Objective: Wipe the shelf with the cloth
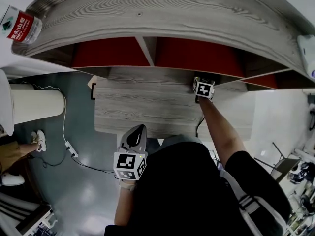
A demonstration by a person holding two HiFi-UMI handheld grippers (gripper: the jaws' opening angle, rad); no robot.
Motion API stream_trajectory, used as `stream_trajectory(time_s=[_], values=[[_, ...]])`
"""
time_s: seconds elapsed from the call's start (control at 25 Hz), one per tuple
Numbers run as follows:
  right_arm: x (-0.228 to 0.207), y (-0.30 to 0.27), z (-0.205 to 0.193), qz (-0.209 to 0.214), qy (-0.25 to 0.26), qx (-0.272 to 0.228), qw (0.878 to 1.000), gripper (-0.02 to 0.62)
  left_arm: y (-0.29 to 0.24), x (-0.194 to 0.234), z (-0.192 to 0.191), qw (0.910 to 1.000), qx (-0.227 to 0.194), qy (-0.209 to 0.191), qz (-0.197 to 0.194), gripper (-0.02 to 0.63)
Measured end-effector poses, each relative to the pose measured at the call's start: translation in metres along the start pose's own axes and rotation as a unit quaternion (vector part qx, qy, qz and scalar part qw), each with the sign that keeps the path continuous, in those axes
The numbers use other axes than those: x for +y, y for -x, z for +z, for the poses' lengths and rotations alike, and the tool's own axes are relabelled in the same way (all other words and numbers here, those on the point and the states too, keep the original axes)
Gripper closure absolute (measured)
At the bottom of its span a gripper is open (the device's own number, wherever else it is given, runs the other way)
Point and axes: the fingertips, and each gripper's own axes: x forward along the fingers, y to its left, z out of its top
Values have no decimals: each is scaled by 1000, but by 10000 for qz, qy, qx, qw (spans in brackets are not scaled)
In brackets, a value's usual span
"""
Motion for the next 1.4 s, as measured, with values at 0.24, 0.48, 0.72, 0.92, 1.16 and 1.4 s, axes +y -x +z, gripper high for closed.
stream_trajectory(time_s=[0.24, 0.48, 0.72, 0.92, 1.16, 1.4], values=[[-12, 14, -12, -139, -170, 4, 9998, 538, -4, -20, -3, 10000, -47, 16, 22, 600], [-15, 29, -26, -137, -382, 85, 9991, 538, -7, -32, 2, 9999, -132, -61, -6, 600], [-19, 43, -38, -87, -721, 140, 9973, 532, -12, -37, 13, 9996, -154, -226, -62, 600], [-21, 53, -33, 271, -2089, -323, 9770, 535, -20, -40, 18, 9994, -100, -306, -131, 600], [-35, 70, -16, 633, -3376, -1144, 9322, 538, -29, -48, 20, 9984, 22, -486, -278, 600], [-49, 77, -12, 1122, -5265, -1631, 8268, 543, -30, -49, 18, 9983, 79, -512, -269, 600]])
